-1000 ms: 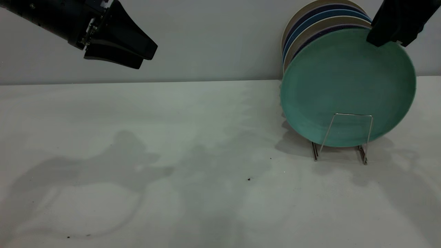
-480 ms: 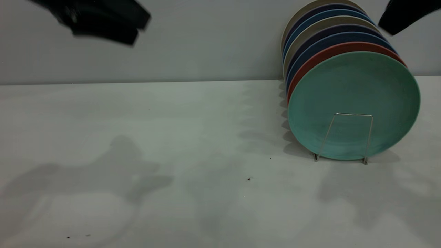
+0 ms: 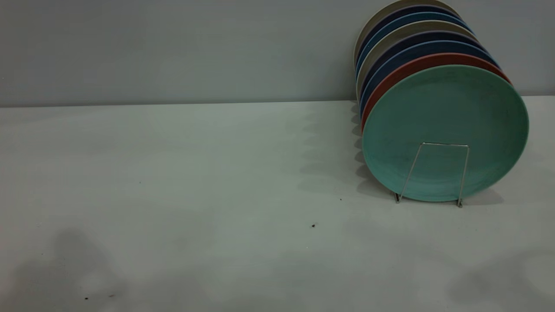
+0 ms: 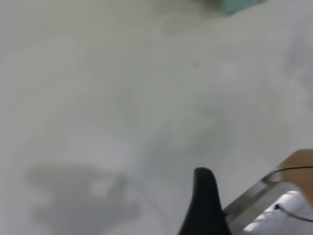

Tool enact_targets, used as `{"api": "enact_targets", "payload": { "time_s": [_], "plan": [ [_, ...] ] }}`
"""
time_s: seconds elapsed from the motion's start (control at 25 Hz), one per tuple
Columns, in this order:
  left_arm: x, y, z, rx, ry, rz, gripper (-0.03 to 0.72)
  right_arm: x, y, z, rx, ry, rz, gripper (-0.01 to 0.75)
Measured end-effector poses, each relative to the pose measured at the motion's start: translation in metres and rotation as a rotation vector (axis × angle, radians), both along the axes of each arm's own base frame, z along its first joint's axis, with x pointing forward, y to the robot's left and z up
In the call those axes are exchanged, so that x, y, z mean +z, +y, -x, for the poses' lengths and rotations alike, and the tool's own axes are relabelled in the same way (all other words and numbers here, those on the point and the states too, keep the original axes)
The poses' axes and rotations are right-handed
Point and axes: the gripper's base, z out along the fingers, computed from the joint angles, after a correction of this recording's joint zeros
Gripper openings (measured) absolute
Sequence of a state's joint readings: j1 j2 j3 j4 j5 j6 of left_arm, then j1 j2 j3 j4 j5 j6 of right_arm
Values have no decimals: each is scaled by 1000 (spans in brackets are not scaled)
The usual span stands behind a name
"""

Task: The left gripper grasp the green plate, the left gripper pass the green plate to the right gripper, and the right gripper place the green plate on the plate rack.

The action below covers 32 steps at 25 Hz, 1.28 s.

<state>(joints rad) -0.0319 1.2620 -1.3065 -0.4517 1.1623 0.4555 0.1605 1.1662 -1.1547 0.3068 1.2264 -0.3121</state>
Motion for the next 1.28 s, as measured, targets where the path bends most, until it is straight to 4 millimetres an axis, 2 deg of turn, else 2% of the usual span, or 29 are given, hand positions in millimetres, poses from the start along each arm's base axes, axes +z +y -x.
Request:
{"api": "enact_targets", "payload": {
  "time_s": [0.12,0.2,0.32,0.44,0.64,0.8,0.96,1.12,1.28],
  "plan": [
    [10,12,22,134,-24,-86,591,-11,-10,26,-59,13,52,388],
    [8,19,34,204,-19,-125,591,-25,-18,44,-92,31,97,388],
    [-11,25,48,256,32,-184,591,-55,-25,69,-130,102,125,388],
    [-41,28,60,261,125,-218,591,-82,-28,91,-138,160,139,388],
    [-84,29,81,249,259,-241,591,-114,-37,116,-149,144,186,388],
    [-105,29,100,243,312,-249,591,-111,-42,120,-209,7,188,388],
    [-117,30,117,244,314,-250,591,-110,-46,125,-253,-41,193,388],
    [-123,30,131,250,280,-246,591,-111,-49,133,-274,-67,187,388],
    [-126,31,142,261,215,-238,591,-104,-51,149,-290,-180,149,388]
  ]
}}
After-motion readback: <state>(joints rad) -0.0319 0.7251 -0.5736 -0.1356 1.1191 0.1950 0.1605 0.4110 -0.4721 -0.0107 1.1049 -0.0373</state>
